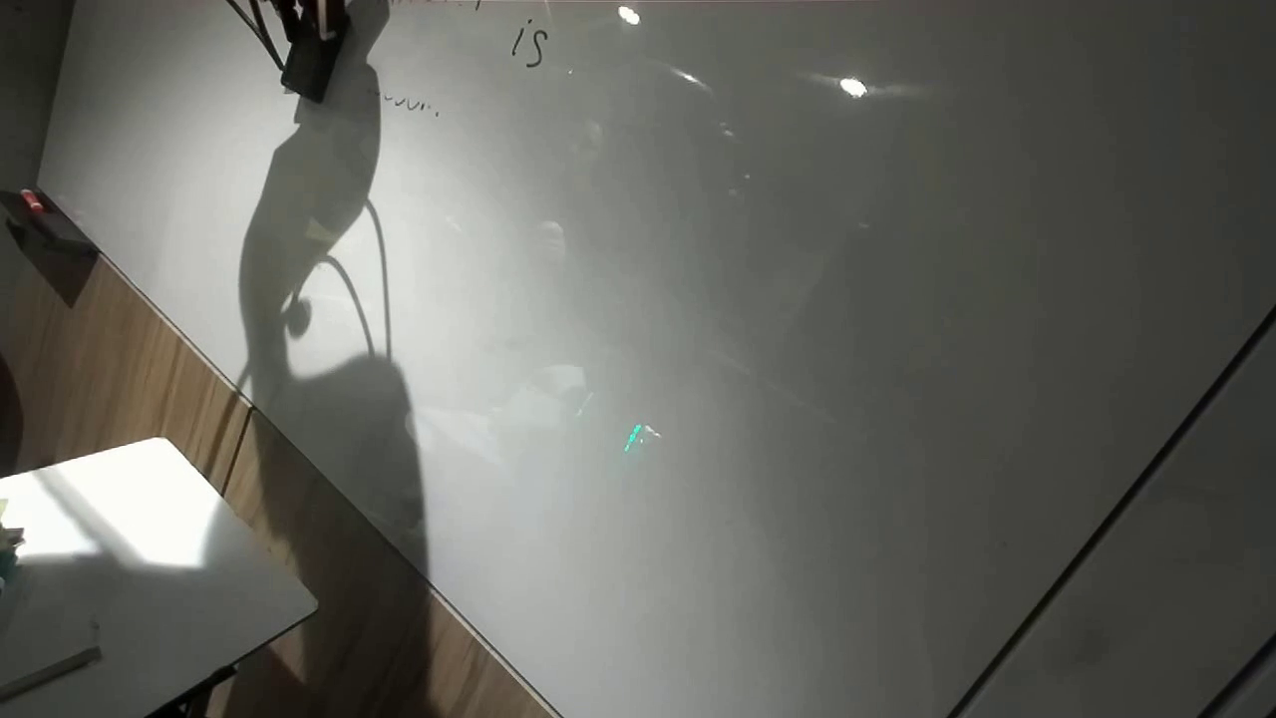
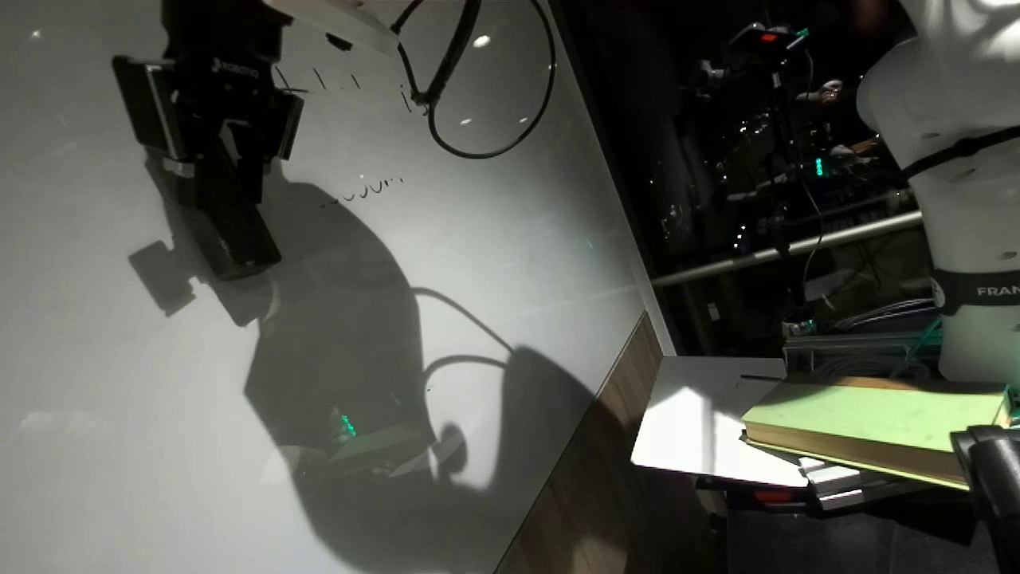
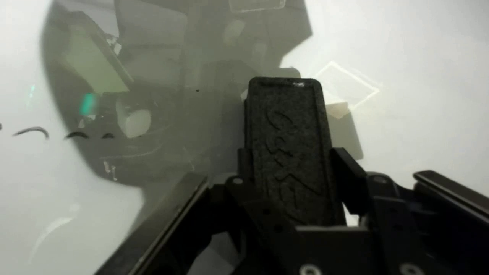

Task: Use the eraser from the table to wipe the whiteboard.

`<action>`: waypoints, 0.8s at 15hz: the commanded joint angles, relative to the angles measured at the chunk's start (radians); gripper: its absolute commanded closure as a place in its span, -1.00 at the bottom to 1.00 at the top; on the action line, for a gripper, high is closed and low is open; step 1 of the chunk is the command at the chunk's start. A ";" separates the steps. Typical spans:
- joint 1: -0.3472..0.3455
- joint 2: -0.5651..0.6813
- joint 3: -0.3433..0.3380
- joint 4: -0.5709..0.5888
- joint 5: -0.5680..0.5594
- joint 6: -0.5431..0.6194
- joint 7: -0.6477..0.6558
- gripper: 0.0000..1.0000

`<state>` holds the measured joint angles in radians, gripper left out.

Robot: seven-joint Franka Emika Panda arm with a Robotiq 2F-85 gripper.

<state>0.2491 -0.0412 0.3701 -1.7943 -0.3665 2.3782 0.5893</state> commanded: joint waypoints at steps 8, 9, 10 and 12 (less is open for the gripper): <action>-0.128 -0.110 -0.113 -0.158 -0.138 0.032 -0.019 0.43; -0.142 -0.120 -0.115 -0.172 -0.151 0.032 -0.013 0.43; -0.158 -0.129 -0.115 -0.184 -0.166 0.031 -0.005 0.43; -0.186 -0.147 -0.117 -0.204 -0.185 0.027 0.009 0.43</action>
<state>0.1532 -0.2124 0.2970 -2.0161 -0.4430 2.3476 0.5889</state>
